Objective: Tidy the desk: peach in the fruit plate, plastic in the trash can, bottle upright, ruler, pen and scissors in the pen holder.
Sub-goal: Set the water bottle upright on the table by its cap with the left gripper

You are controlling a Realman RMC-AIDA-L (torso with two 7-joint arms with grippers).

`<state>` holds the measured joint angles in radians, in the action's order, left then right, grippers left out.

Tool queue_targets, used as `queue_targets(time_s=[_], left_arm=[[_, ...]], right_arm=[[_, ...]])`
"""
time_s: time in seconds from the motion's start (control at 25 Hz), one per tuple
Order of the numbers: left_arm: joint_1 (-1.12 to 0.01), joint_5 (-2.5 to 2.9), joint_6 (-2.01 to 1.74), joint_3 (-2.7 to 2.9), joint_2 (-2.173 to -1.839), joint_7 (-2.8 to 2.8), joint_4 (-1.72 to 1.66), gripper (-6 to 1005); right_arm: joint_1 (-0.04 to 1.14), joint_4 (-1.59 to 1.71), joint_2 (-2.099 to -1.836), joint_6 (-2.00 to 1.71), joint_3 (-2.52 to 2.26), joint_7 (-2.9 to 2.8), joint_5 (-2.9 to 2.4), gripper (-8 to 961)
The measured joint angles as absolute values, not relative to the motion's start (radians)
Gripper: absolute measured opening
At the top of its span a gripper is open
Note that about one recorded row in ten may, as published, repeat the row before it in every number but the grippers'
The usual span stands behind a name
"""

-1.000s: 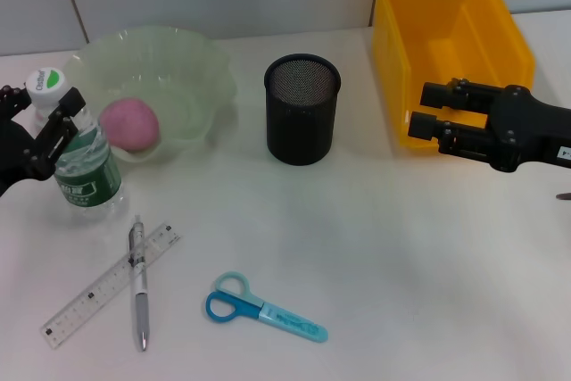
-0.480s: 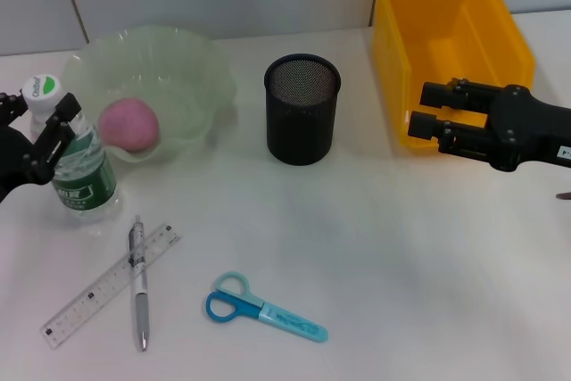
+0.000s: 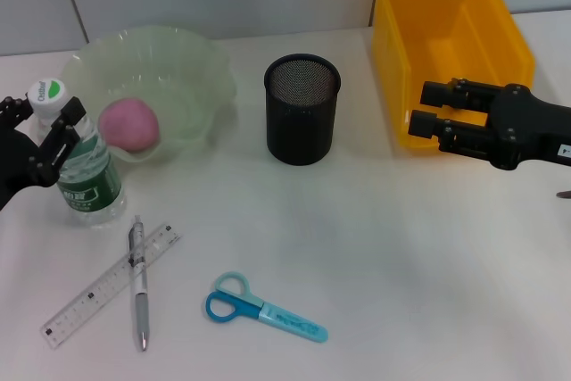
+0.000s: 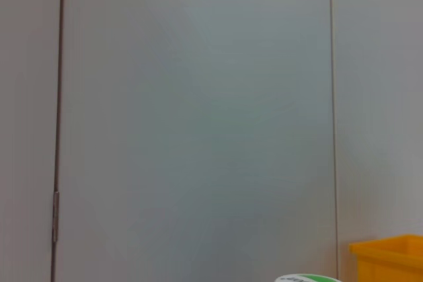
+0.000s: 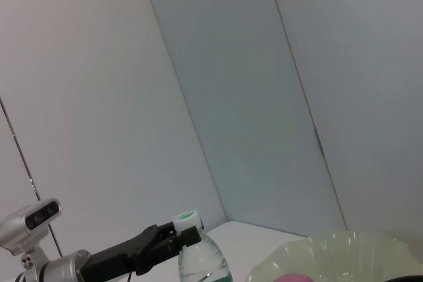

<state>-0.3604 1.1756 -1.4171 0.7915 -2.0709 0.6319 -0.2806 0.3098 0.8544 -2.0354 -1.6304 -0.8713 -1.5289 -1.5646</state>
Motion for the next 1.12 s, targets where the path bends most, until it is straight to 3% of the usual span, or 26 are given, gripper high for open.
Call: queue_targets(time_s=[1.12], left_arm=[[-0.364,1.186,-1.41,0.795,-2.066,0.701,-0.279,554]], right_arm=[[0.31,0.854,-2.035,-1.636,-0.872,-1.534,-1.565,607]])
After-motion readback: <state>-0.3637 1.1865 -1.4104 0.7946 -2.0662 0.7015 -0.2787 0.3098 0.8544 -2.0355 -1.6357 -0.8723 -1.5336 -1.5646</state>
